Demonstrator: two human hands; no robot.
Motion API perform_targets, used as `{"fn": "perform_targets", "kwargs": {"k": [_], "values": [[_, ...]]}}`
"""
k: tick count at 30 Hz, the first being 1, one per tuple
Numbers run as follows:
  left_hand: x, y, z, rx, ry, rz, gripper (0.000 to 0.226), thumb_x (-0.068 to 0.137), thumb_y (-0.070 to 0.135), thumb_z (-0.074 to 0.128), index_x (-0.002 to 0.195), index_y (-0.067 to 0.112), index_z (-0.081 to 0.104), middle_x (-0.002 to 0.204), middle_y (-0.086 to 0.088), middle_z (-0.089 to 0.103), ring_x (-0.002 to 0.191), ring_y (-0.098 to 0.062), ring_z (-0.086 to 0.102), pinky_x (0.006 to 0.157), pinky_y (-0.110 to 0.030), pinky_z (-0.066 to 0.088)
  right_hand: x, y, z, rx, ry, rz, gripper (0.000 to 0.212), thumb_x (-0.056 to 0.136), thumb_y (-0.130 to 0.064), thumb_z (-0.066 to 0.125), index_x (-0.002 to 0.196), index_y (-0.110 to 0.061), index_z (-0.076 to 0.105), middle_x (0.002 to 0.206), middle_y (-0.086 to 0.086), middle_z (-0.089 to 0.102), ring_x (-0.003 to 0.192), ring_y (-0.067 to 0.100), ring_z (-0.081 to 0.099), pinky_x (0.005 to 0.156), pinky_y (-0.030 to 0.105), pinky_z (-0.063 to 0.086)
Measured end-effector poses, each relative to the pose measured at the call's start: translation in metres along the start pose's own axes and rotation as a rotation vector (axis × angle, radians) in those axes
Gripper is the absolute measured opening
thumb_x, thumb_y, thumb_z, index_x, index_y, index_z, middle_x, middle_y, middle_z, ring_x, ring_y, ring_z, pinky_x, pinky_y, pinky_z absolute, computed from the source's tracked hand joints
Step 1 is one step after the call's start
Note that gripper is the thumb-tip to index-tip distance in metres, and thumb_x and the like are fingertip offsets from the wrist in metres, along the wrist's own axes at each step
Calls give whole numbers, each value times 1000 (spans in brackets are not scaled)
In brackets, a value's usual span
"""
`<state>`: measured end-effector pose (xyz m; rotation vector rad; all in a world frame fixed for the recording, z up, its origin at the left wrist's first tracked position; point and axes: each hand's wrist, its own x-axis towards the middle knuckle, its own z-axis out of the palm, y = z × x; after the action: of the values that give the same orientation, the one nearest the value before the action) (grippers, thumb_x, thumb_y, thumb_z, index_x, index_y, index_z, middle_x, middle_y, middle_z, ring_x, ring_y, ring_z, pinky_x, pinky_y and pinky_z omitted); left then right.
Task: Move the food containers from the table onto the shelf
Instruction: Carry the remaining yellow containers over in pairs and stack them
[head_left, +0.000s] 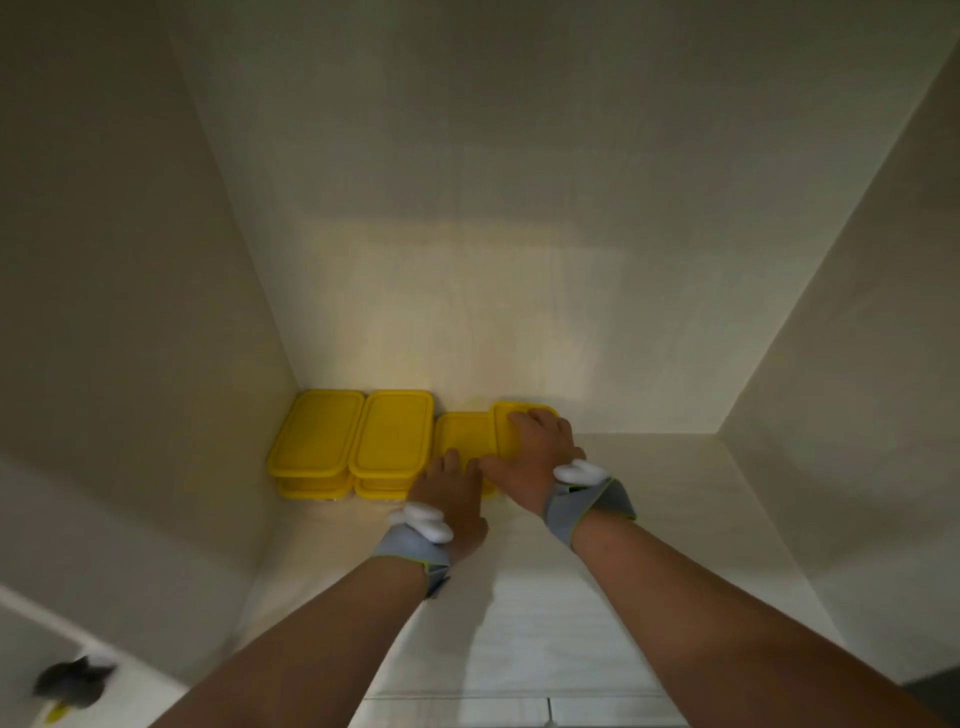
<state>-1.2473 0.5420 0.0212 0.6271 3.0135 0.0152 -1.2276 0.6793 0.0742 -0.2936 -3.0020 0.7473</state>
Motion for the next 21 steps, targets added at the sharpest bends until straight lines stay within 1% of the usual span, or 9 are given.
{"fn": "perform_targets", "kwargs": {"k": [1, 3, 4, 7, 10, 12, 15, 18, 21], "values": [[-4, -8, 3, 3, 12, -4, 54, 82, 46, 62, 127, 24, 44, 128, -7, 45, 119, -30, 48, 82, -36, 42, 3, -6, 4, -2, -9, -10, 75, 72, -62, 62, 135, -27, 45, 142, 3, 39, 133, 30, 32, 100, 50, 41], [-8, -24, 14, -26, -28, 11, 41, 85, 49, 52, 118, 24, 52, 123, -4, 55, 116, -28, 54, 79, -33, 41, 9, -15, 11, 12, -15, -25, 71, 70, -62, 60, 131, -29, 46, 139, 2, 40, 132, 30, 33, 98, 49, 41], [-10, -34, 21, -42, -48, 8, 39, 86, 51, 46, 114, 24, 55, 121, -3, 60, 115, -28, 57, 78, -33, 40, 12, -22, 15, 21, -25, -33, 71, 68, -62, 57, 130, -29, 47, 138, 2, 40, 132, 30, 34, 98, 49, 41], [-15, -56, 38, -42, -21, -52, 48, 83, 57, 34, 107, 22, 59, 115, -2, 65, 107, -28, 61, 74, -34, 38, 24, -42, 30, 3, -71, -69, 71, 66, -65, 53, 126, -29, 48, 138, 3, 40, 132, 31, 33, 100, 51, 39], [-20, -67, 49, -63, -38, -110, 57, 78, 61, 28, 108, 22, 59, 114, -3, 64, 105, -28, 61, 71, -35, 32, 31, -48, 49, -31, -88, -78, 67, 74, -65, 57, 129, -27, 47, 141, 3, 38, 134, 31, 31, 99, 53, 40], [-21, -73, 51, -68, -53, -103, 57, 77, 61, 26, 105, 22, 59, 114, -4, 64, 105, -29, 61, 70, -35, 30, 35, -48, 60, -40, -35, -72, 67, 82, -66, 52, 135, -25, 44, 144, 3, 37, 136, 31, 30, 100, 52, 40], [-25, -80, 49, -79, -58, -102, 52, 80, 59, 28, 102, 23, 57, 113, -4, 62, 105, -29, 60, 69, -35, 30, 39, -48, 70, -31, 89, -76, 47, 95, -52, 44, 130, -22, 50, 140, 6, 42, 133, 31, 34, 99, 48, 41], [-27, -85, 48, -83, -79, -94, 44, 85, 56, 34, 105, 24, 56, 115, -4, 62, 105, -30, 60, 70, -34, 31, 45, -45, 75, -84, 108, -83, 40, 97, -37, 41, 134, -23, 48, 142, 7, 42, 134, 30, 33, 96, 45, 41], [-28, -90, 50, -104, -89, -107, 44, 83, 57, 33, 102, 25, 56, 113, -3, 63, 103, -29, 62, 69, -33, 32, 51, -38, 77, -137, 109, -78, 42, 96, -37, 41, 137, -24, 45, 145, 8, 39, 138, 30, 30, 99, 46, 40]]}}
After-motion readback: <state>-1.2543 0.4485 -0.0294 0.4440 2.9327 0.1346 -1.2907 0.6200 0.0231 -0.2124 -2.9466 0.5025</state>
